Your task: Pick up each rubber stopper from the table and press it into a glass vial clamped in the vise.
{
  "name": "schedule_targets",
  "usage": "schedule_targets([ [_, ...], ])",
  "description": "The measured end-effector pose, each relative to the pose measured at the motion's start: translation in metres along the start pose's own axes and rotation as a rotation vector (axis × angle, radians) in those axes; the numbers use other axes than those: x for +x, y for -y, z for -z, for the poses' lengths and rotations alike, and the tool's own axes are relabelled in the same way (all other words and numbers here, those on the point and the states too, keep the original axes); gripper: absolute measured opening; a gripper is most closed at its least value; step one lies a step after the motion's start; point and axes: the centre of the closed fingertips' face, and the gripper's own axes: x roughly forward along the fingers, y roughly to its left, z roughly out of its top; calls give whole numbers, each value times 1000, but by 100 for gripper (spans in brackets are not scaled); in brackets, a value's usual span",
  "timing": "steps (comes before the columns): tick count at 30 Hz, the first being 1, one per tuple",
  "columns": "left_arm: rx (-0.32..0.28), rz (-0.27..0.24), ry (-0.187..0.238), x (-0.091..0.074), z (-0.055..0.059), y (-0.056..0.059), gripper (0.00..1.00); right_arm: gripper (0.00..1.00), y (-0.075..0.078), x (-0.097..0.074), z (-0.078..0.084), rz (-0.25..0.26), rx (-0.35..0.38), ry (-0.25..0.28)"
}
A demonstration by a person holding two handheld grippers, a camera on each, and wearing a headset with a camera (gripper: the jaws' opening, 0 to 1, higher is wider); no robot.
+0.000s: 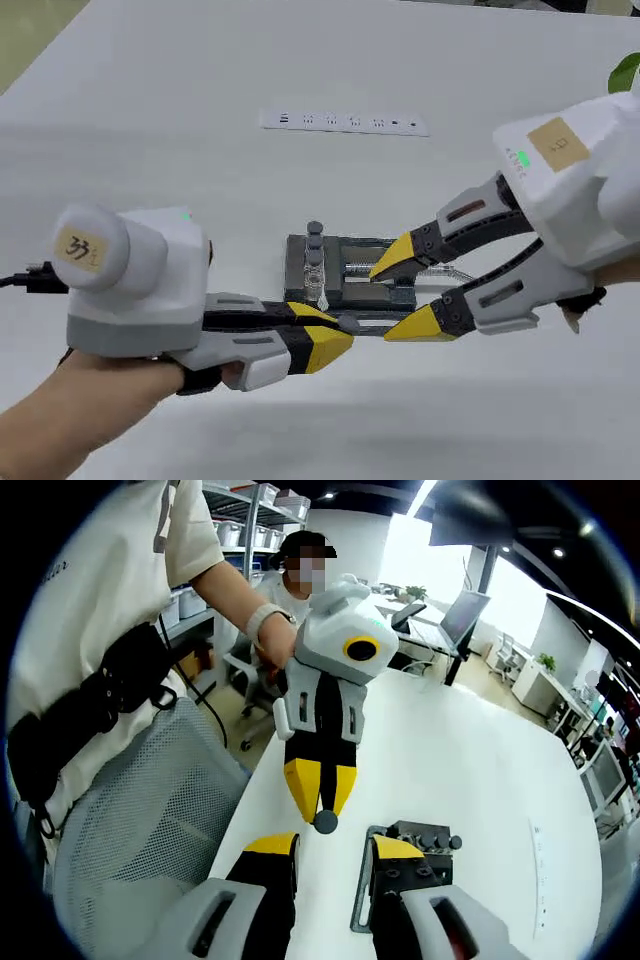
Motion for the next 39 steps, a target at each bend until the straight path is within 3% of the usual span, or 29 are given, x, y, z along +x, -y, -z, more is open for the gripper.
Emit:
schedule_targets([
  [6,74,-19,-8,2,-1,4,3,23,-8,6,2,-92,-15,-44],
  [16,160,-24,-44,4,3,9,3,19,-17,16,2,-137,-29,-59],
  [39,170,-11,-46,3,4,13,3,9,-21,24,4,-166,-42,-73],
])
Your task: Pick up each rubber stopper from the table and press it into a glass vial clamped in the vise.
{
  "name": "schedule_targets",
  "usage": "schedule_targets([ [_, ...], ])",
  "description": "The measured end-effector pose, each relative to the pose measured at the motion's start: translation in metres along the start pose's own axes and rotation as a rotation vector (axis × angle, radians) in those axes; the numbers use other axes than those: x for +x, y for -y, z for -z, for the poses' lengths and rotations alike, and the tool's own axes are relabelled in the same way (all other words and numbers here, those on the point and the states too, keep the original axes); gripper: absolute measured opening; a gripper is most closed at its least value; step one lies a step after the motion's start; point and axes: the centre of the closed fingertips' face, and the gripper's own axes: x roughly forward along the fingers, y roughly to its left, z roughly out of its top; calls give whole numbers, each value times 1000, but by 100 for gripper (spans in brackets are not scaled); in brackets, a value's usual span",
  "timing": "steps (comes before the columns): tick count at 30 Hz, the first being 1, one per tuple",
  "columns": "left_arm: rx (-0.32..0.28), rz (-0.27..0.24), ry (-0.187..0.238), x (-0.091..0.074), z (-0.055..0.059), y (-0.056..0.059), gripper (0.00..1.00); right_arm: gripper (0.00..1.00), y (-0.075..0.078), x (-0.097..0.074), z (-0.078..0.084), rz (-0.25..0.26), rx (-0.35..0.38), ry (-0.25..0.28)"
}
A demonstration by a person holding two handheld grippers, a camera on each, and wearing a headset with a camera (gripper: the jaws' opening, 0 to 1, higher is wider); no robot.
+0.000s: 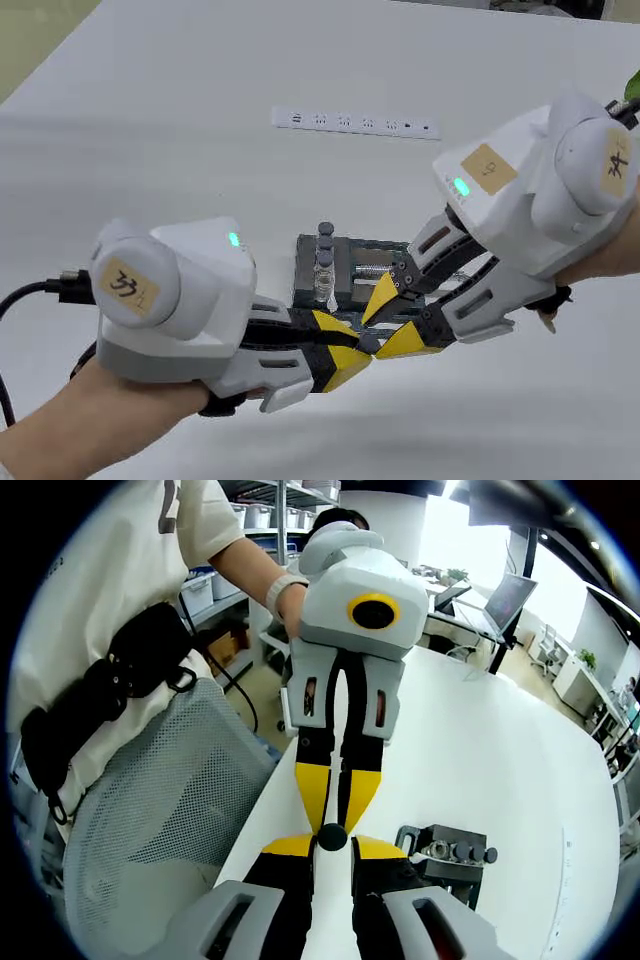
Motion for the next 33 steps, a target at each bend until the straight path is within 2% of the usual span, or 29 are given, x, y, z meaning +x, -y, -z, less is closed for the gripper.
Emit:
schedule_targets([
  [15,4,23,-13,2,0,4,3,7,-5,2,1,-20,-45,-26],
  [25,29,23,-24,4,3,3,3,7,-5,3,3,-42,-35,-53],
  [33,15,19,-16,3,5,2,3,6,-6,4,3,-58,-28,-55],
])
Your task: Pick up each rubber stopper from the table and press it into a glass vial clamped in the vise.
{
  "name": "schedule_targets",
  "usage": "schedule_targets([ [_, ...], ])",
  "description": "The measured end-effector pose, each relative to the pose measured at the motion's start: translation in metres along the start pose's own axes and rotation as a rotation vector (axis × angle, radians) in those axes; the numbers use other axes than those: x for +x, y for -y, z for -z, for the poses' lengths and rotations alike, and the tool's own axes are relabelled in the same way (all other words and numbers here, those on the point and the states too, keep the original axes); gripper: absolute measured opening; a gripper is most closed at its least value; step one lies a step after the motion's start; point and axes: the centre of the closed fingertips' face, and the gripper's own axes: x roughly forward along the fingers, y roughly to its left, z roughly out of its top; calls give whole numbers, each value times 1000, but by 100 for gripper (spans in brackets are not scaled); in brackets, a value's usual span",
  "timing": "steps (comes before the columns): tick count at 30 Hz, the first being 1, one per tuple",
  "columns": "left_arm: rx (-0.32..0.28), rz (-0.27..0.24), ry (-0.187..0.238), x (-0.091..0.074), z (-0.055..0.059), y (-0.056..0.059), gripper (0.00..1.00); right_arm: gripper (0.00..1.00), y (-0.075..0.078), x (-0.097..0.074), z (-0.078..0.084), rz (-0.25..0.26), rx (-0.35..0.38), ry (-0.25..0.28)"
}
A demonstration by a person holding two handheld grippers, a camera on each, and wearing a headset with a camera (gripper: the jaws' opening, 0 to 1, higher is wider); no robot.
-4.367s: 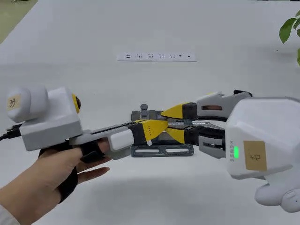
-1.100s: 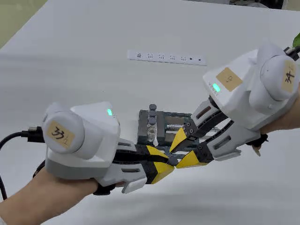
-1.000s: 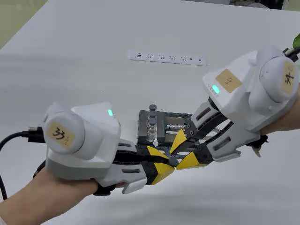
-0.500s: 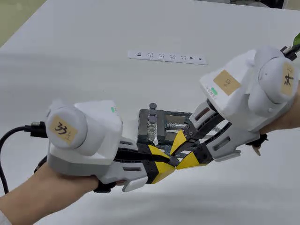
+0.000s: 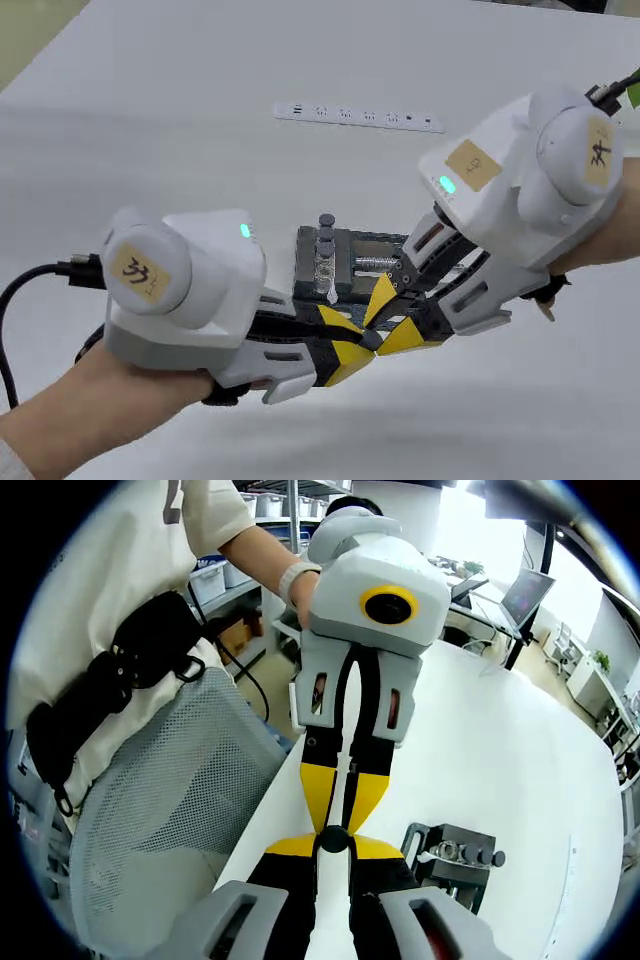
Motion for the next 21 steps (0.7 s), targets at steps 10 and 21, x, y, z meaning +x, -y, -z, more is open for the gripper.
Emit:
schedule_targets([
  [10,1,-61,9,-2,5,-12,28,6,4,2,4,2,-2,-19],
  [21,-10,-227,-10,-13,25,-46,81,6,9,4,8,11,10,-39],
])
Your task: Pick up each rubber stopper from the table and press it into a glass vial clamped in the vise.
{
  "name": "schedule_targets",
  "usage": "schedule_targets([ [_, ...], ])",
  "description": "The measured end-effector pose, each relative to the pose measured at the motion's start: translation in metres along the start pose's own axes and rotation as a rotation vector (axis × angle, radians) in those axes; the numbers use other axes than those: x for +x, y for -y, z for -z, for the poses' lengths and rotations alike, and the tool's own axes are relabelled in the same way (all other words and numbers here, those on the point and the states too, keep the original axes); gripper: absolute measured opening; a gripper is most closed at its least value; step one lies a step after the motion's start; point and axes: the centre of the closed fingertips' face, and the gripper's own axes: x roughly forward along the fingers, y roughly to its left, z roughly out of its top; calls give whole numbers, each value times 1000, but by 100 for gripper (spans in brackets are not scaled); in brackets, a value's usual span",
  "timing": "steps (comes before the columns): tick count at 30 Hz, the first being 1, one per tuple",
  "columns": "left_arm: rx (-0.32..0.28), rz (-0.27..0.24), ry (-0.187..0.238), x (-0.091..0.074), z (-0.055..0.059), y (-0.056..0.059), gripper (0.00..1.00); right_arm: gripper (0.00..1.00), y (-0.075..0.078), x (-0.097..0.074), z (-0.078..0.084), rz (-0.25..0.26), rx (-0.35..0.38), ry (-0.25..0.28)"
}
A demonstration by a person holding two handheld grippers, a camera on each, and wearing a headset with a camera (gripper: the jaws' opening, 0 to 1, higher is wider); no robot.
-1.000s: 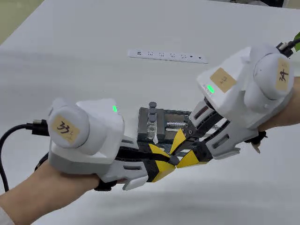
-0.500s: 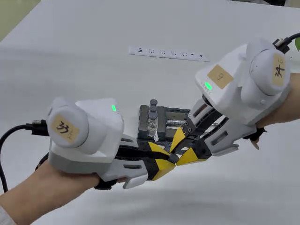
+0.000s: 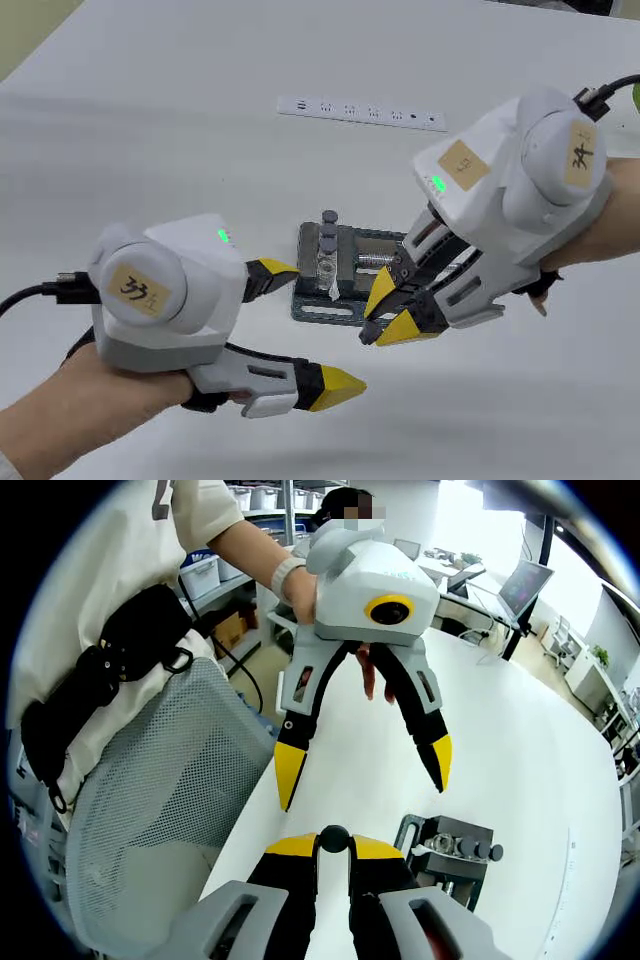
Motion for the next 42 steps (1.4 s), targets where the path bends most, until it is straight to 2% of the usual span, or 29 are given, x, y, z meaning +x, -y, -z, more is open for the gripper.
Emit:
schedule_targets([
  [6,-25,-76,-11,-5,11,-19,99,6,1,1,3,-1,0,-8],
  [8,-37,-94,-32,-7,17,-24,99,6,3,2,5,-1,0,-14],
  [15,-51,-124,-38,-16,30,-35,99,6,13,6,12,2,-14,-45],
  [21,-76,-145,-32,-22,34,-35,99,6,25,6,17,3,-34,-82],
  [24,-86,-147,-33,-25,37,-35,99,6,32,6,14,-5,-35,-79],
  [30,-102,-166,-21,-31,38,-40,99,6,50,5,12,-6,-71,-110],
  [38,-115,-186,-13,-35,39,-44,99,6,79,6,16,5,-147,-185],
  [42,-125,-196,-9,-38,39,-47,99,5,89,9,18,-3,-177,-218],
])
